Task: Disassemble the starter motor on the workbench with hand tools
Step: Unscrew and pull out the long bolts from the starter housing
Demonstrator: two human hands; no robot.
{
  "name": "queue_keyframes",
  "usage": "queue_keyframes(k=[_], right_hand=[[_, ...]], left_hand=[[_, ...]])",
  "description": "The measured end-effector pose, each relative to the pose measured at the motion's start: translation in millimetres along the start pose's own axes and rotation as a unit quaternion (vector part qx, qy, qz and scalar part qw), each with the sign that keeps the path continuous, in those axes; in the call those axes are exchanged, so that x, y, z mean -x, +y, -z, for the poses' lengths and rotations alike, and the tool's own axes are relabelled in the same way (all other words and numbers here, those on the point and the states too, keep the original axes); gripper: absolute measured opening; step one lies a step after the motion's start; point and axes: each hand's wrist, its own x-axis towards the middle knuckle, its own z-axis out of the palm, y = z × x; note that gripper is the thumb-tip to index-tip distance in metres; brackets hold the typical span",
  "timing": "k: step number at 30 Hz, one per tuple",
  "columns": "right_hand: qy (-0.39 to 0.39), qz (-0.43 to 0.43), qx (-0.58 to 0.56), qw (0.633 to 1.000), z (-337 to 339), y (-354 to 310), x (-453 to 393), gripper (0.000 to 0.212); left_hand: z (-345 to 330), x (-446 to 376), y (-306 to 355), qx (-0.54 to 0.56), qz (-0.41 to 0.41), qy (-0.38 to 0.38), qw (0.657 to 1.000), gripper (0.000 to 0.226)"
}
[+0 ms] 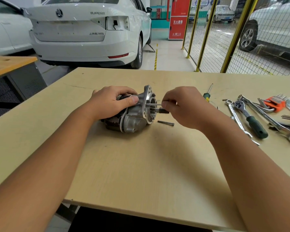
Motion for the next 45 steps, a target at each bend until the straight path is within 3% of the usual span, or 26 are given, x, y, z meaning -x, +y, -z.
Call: queue_keyframes(k=[12,15,19,23,27,34,42,45], right_hand=[[0.059,-0.017,0.035,0.997,-1.5,-5.2,1.4,0.004],[0.067,-0.017,0.049,0.996,-4.1,-5.1,2.4,0.01],[0.034,-0.019,-0.027,0.999,-4.5,-0.8,1.4,0.02],[0.021,0.004,-0.06,0.998,-5.8,-3.3,2.4,0.006],[0.014,0.014,-0.025,0.999,-3.1,-1.2,-0.2,0.021],[0.053,0.011,0.05,0.997,-5.8,-3.3,0.9,0.009],[0.042,0.026,-0.002,0.999,-2.6,-1.5,2.9,0.009],[0.036,0.021,-0.029,0.999,-3.3,-2.6,3.0,0.018]], left_hand=[[1.5,0.9,-0.7,0.003,-0.002,-0.01,1.0,0.049],[2.1,1.7,-0.4,0.004,-0.003,-0.015,1.0,0.055],[1.2,1.2,0.4,-0.004,-0.001,-0.005,1.0,0.051],[0.3,0.7,0.5,0.002,0.0,-0.001,1.0,0.045],[0.5,0.9,0.7,0.002,0.002,-0.002,1.0,0.048],[0.9,0.0,-1.3,-0.002,-0.001,-0.011,1.0,0.049],[-0.1,0.1,-2.3,-0.008,-0.008,-0.012,1.0,0.056],[-1.0,-1.1,-1.6,-0.007,-0.003,-0.001,1.0,0.052]])
